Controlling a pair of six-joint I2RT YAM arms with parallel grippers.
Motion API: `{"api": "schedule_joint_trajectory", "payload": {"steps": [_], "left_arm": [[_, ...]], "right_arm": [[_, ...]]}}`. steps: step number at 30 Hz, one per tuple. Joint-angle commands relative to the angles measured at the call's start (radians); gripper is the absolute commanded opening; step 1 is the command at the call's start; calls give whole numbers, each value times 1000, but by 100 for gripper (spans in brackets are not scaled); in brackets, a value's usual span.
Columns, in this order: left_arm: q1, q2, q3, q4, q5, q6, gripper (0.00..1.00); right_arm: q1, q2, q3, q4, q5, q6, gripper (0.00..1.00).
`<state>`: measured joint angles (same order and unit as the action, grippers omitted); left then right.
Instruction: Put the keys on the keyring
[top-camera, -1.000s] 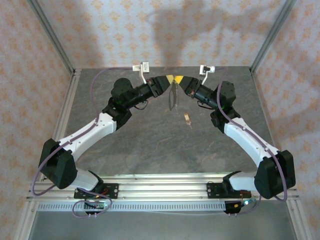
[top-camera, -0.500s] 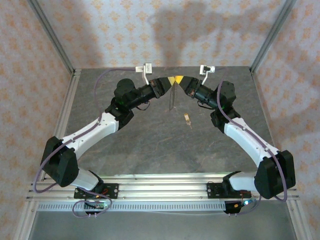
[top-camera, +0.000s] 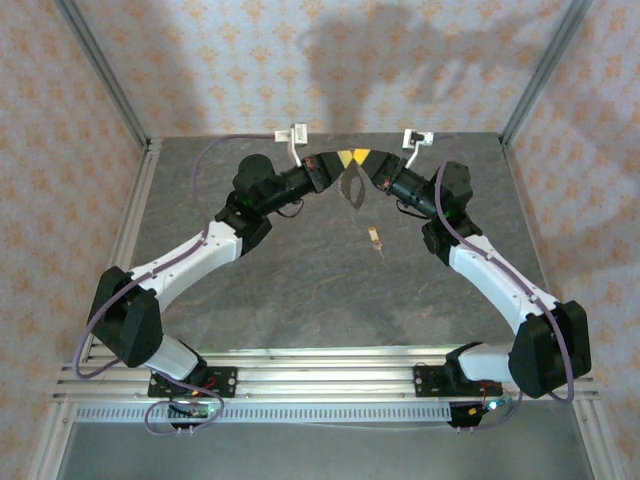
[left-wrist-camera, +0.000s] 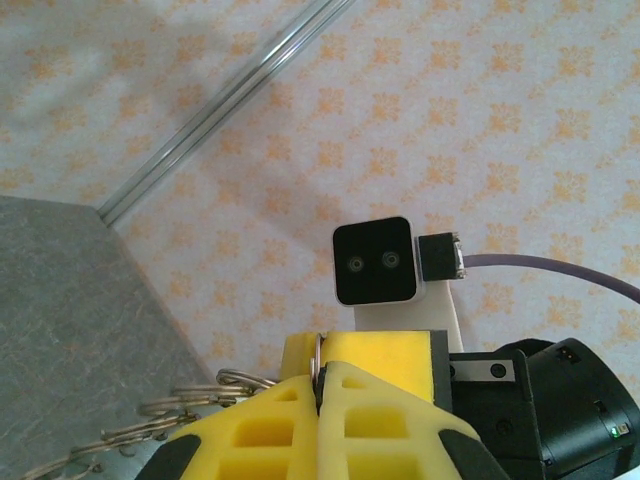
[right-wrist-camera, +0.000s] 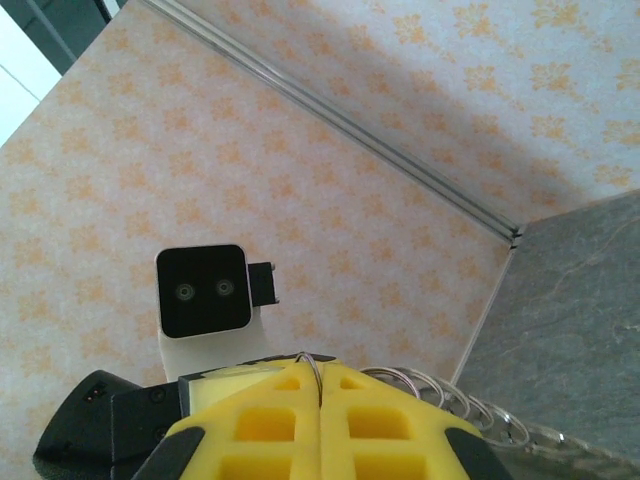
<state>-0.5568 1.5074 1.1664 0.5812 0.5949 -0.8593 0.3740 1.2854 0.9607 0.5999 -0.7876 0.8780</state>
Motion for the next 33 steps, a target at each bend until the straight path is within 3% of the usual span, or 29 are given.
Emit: {"api": "schedule_joint_trajectory", "payload": {"steps": [1, 4, 8, 13, 20, 33], "left_arm": [[-20, 0, 24, 44, 14, 64, 0], [-21, -20, 2, 56, -14, 112, 0], [-20, -33, 7, 42, -12, 156, 0], [-21, -33, 16, 41, 17, 193, 0], [-20, -38, 8, 54, 33, 243, 0], [-34, -130, -161, 159, -130, 470, 0]], "right_arm": [[6, -45, 23, -56, -10, -42, 10], [-31, -91, 7, -111, 41, -47, 38], [-103, -162, -41, -145, 91, -21, 50], [-151, -212, -105, -152, 137, 20, 54], [-152, -223, -125, -171, 94, 14, 54], [-153, -244, -158, -285, 128, -33, 55]]}}
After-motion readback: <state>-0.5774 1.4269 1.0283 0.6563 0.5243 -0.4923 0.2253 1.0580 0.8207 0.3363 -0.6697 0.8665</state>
